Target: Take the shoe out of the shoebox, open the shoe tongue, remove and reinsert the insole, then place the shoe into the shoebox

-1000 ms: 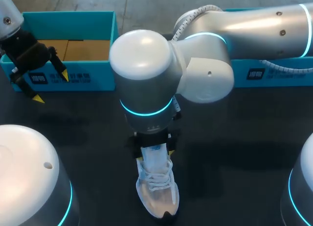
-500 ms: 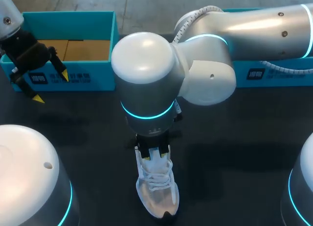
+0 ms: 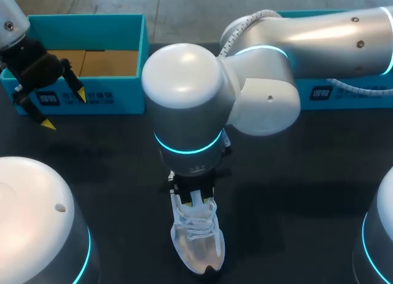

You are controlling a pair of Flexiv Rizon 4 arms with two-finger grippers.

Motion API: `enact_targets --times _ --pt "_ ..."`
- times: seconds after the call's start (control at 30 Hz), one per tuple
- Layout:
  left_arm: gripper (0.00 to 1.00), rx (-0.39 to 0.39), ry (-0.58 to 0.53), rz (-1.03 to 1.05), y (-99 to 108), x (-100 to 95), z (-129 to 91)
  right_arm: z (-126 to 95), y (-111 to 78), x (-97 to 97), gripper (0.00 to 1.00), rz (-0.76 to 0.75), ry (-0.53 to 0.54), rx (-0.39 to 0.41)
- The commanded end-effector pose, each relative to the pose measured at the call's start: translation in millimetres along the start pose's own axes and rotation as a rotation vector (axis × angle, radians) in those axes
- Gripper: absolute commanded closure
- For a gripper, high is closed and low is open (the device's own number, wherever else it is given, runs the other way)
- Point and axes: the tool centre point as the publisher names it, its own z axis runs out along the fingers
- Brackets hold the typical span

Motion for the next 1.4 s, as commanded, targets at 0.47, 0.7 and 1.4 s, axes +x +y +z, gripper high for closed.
enact_targets --times 0.47,0.7,1.4 --pt "0.00 -0.002 0.001 0.000 0 0.4 0 13 23.1 -1.6 0.84 0.015 -0.002 -0.012" --pt "0.00 -0.002 0.001 0.000 0 0.4 0 29 38.1 0.2 0.91 0.004 0.027 -0.003" --pt "0.00 -0.002 0.001 0.000 0 0.4 0 22 38.2 7.2 0.93 0.021 -0.010 -0.021"
